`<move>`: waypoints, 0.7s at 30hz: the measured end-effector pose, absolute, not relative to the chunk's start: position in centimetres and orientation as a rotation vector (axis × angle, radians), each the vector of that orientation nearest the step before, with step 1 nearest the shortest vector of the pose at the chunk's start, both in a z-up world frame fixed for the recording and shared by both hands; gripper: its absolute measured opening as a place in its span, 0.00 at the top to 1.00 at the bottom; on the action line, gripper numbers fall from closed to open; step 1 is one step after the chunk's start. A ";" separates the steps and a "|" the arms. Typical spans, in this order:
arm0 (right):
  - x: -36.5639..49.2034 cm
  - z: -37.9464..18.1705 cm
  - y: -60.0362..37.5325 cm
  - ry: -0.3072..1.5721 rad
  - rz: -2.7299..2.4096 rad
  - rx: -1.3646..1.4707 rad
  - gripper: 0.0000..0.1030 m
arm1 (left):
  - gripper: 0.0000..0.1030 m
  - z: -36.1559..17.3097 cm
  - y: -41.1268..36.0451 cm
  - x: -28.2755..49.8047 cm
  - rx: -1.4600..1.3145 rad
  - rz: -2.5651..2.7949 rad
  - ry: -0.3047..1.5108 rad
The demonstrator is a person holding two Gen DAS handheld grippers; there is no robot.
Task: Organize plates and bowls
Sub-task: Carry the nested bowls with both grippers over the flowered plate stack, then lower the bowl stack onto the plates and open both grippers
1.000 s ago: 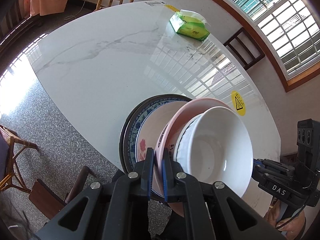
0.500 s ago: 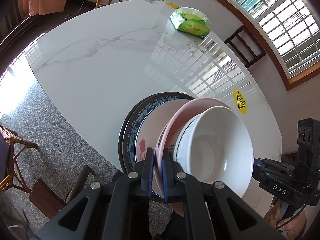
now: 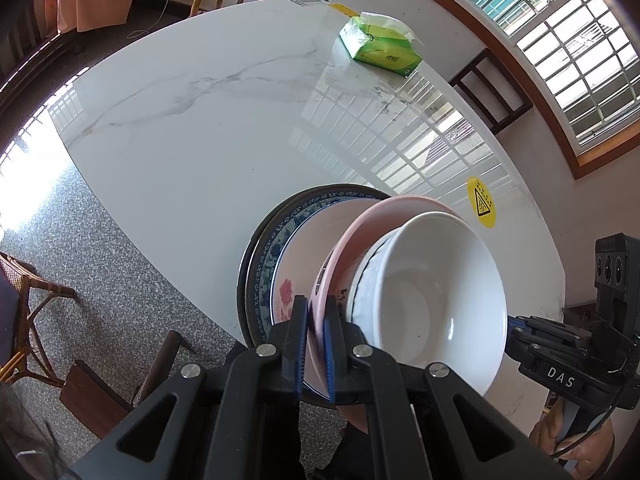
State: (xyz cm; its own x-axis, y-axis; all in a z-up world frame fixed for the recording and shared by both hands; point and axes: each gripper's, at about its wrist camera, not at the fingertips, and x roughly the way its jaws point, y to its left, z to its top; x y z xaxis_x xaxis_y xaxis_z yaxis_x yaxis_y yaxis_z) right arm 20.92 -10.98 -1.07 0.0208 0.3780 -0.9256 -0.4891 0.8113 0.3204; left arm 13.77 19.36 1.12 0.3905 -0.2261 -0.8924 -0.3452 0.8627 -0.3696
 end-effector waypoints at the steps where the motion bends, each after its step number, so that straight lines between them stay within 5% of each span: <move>1: 20.9 -1.1 -11.0 1.397 0.674 -0.099 0.85 | 0.95 1.1 19.4 13.8 -0.556 0.081 1.184; 21: 21.0 -1.2 -11.4 1.371 0.680 -0.058 0.85 | 0.91 1.2 19.0 13.2 -0.518 0.084 1.132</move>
State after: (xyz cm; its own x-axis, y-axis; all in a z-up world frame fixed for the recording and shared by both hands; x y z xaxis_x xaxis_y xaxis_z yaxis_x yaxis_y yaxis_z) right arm 21.04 -11.44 -1.23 0.0403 0.4110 -0.9108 -0.4761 0.8093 0.3441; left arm 13.20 18.99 1.20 0.4349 -0.1932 -0.8795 -0.3212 0.8792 -0.3520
